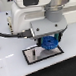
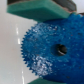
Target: Insert the blue gear onto the right peg, followed by the red gear
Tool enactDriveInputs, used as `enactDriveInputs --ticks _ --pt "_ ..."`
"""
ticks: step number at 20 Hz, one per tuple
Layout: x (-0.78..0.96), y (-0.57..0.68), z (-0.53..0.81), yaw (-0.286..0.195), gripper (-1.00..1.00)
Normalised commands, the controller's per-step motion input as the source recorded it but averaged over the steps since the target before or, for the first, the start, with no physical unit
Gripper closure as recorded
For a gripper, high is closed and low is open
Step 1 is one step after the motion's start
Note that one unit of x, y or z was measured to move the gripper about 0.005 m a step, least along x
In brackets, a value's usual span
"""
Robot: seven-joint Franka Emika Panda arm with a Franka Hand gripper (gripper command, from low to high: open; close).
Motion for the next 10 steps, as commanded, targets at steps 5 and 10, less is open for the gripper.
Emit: enactDriveInputs --ticks 5,10 --pt "0.02 0.01 0.2 0.0 1.0" --pt "0.12 0.02 0.13 0.0 1.0"
